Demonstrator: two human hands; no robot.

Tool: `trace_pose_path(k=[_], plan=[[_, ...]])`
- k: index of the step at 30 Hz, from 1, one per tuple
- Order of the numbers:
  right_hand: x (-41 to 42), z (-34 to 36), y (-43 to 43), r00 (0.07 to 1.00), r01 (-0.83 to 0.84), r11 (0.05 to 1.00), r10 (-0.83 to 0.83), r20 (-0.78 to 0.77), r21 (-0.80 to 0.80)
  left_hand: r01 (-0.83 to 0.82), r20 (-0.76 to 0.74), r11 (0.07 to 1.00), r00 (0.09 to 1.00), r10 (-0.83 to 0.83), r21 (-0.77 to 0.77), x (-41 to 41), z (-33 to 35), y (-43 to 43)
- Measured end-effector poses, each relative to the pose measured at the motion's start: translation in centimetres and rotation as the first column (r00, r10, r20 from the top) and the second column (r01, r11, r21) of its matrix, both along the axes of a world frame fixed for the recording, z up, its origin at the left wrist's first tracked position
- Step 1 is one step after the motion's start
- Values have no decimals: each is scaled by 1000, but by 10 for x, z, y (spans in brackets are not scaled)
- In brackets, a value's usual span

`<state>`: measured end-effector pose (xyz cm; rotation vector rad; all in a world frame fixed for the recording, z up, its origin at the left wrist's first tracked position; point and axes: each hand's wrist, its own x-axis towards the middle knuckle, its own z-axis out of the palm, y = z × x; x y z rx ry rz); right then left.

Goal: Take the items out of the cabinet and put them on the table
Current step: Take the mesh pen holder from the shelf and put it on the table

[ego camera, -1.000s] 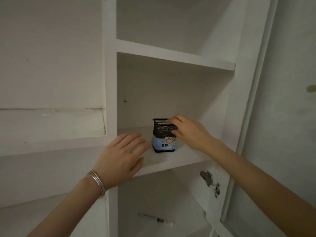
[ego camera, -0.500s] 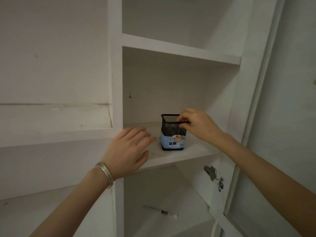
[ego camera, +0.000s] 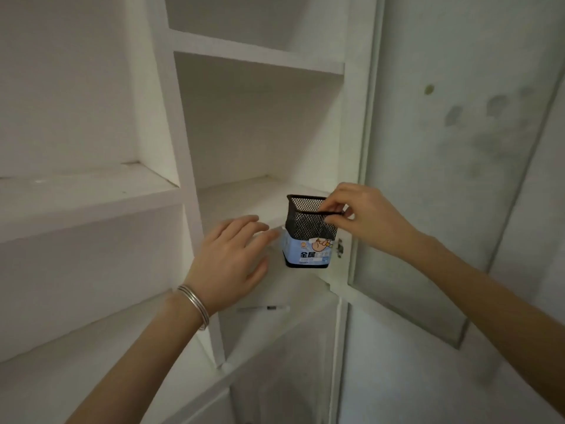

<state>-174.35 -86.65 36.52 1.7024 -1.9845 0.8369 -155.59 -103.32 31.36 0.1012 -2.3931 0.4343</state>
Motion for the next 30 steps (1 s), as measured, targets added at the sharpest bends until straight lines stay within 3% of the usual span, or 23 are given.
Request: trace_pose_path(k=[8,19,25,30], plan=[[65,-87,140,932,278,947,-306,192,160,246,119,953,956,-269,178,18,-83,93],[149,-173,345,648,582,692,-712,272,427,539,308,776,716,-627,328,13,-162,257],[181,-213,459,474,675,524,-847,239,519,589,382,711,599,-703,384,15,-200,350],[209,-242,553,378,680,444,-894,240,583,599,408,674,537,-739,433,25,-221,441]])
